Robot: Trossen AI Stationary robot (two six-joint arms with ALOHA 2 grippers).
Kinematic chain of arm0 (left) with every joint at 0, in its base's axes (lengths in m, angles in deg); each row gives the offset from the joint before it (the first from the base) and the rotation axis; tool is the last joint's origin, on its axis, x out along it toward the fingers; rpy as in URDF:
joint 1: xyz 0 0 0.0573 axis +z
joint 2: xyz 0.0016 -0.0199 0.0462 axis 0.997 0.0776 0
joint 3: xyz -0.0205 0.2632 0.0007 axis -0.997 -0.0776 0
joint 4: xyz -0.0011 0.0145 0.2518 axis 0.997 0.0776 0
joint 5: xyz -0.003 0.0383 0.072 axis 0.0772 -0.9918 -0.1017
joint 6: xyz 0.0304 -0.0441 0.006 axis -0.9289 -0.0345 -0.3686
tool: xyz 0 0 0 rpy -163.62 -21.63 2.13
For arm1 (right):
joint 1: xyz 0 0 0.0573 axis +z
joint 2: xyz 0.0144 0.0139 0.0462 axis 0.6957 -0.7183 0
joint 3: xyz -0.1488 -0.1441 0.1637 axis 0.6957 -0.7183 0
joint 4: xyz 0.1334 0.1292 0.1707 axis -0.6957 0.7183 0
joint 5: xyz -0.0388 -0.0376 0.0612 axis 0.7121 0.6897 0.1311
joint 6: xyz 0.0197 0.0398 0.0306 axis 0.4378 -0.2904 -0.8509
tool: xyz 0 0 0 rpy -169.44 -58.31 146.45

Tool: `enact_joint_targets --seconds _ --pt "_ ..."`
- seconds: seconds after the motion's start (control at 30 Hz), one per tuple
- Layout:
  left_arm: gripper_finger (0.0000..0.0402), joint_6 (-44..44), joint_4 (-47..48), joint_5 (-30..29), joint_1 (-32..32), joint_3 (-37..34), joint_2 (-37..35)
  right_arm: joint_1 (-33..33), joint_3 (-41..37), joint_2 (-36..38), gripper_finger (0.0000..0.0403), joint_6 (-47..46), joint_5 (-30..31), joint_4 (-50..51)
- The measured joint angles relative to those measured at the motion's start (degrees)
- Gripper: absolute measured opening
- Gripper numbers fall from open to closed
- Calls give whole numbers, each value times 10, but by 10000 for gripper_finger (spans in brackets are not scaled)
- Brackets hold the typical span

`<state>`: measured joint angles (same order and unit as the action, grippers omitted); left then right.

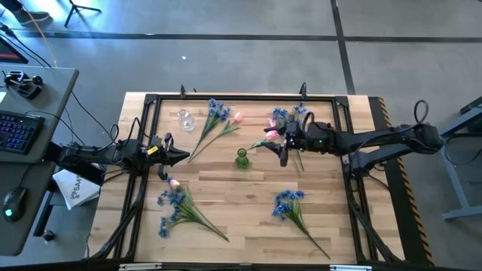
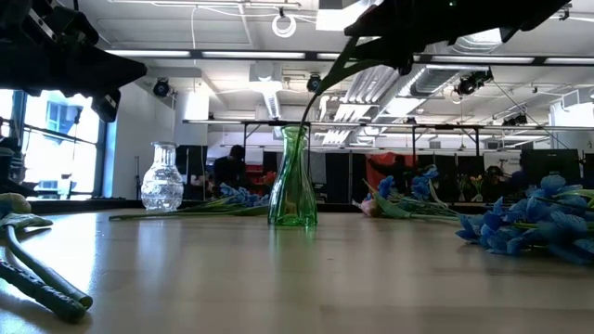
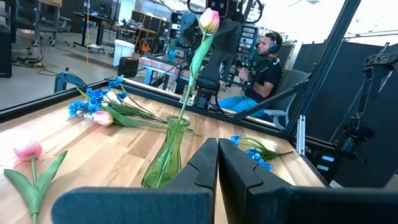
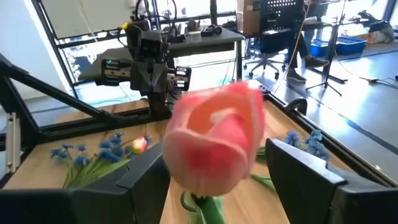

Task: Sort flowers into vase by color
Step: Put the pink tulip into the green vase, then put the blue flowers into the transparent vase

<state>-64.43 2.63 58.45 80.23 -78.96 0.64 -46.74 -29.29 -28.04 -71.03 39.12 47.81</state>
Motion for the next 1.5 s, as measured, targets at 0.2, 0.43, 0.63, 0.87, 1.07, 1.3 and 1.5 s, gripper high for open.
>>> enact_joint_targets --seconds 0.2,0.43,0.63,0.87,1.07,1.3,1.5 --pt "0 0 0 0 0 0 0 0 0 57 252 0 -5 57" --pt "0 5 -3 1 -1 0 0 20 0 147 252 -15 -15 183" --pt "0 -15 -33 2 -1 0 0 62 0 218 252 -82 -16 290" --pt "0 -41 -57 -63 -9 0 32 125 -11 219 252 -214 75 403" --pt "0 -31 -105 -131 -46 1 133 175 -47 150 252 -294 137 384" --pt "0 -21 -114 -211 -73 63 288 205 -59 32 252 -343 167 304" --pt "0 -21 -105 -242 -67 155 441 214 -59 -51 252 -336 167 215"
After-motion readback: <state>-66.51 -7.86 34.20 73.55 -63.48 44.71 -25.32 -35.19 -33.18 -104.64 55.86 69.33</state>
